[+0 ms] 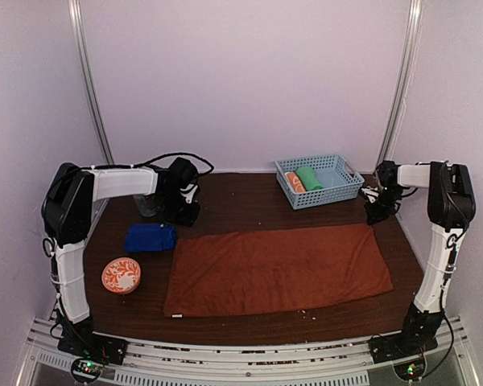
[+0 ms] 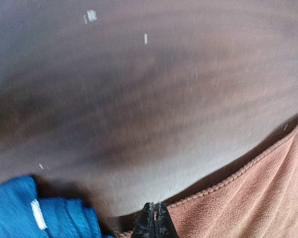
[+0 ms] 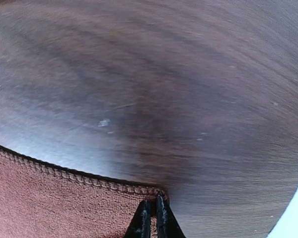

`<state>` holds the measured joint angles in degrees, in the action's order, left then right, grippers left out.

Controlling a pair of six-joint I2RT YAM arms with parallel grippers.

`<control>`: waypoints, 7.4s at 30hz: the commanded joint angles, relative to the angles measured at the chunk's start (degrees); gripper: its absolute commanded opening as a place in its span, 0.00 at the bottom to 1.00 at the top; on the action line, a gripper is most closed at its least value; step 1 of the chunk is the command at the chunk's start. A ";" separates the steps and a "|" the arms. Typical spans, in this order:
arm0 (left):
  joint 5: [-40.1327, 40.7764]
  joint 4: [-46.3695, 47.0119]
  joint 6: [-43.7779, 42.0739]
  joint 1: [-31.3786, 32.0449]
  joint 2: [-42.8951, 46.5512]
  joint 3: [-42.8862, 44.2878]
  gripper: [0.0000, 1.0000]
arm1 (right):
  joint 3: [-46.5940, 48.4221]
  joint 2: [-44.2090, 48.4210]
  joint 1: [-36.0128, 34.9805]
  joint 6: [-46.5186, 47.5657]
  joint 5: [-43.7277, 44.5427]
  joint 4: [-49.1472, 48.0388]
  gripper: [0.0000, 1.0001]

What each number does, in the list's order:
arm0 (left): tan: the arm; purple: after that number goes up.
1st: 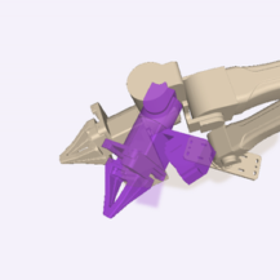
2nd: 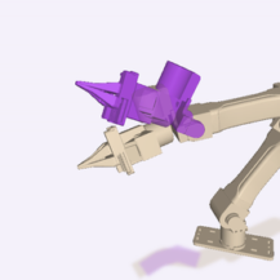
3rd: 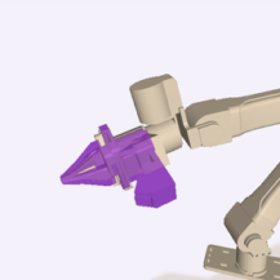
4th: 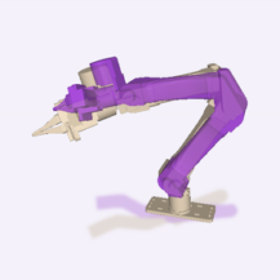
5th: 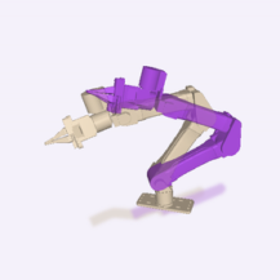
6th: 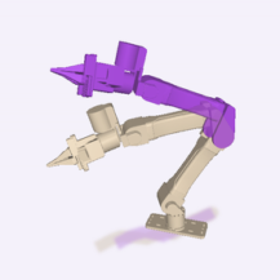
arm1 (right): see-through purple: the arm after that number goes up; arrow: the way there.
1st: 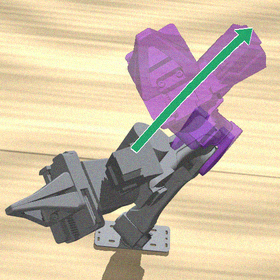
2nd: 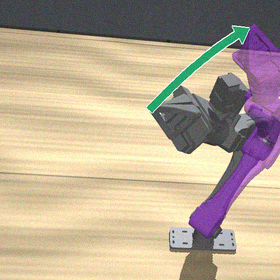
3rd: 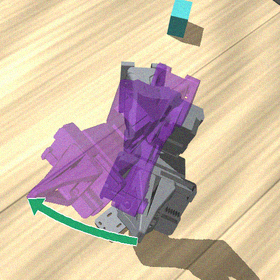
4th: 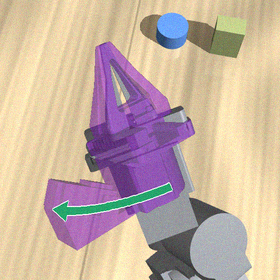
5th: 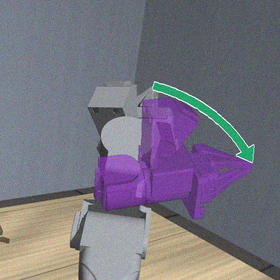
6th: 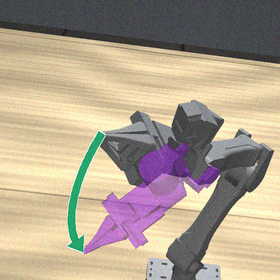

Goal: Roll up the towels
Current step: Smooth out the towel at the center of the board, then pick up the towel from the center of the board, then fold the towel at the center of the board.

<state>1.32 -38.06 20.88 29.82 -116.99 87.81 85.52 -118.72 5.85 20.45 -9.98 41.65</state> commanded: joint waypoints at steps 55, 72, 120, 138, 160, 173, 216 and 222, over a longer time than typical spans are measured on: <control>0.49 7.44 -3.81 -3.78 3.36 -2.73 0.04 | 3.72 -1.75 1.98 -1.27 -4.49 5.30 0.28; 0.90 10.66 -2.45 -4.95 1.71 -3.63 0.06 | 4.90 -4.31 1.45 -4.08 -0.62 1.19 0.03; -37.12 7.12 -15.69 -10.31 -1.52 -9.47 0.44 | 0.25 0.96 1.45 -3.86 -4.75 -0.05 0.01; -42.22 10.40 -16.33 -12.24 3.22 -13.81 0.46 | 0.43 0.02 1.01 -4.06 -5.75 0.22 0.01; -22.51 16.77 -10.92 -12.26 9.56 -10.83 0.00 | 3.97 4.16 2.53 -4.13 -4.49 -0.86 0.00; -21.83 18.93 -10.60 -12.30 13.24 -13.32 0.00 | 4.02 7.17 4.91 -2.70 -9.44 -3.50 0.00; -29.36 20.68 -7.99 -12.25 28.47 -33.34 0.00 | -23.71 28.26 14.43 8.65 -29.13 -8.71 0.00; -32.16 19.81 -8.07 -11.80 29.30 -35.45 0.00 | -26.03 29.93 17.08 8.92 -30.09 -9.29 0.00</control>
<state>-28.29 -18.04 12.60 17.96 -89.19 53.60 60.73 -90.61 21.39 28.38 -38.74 32.67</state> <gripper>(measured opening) 0.005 0.006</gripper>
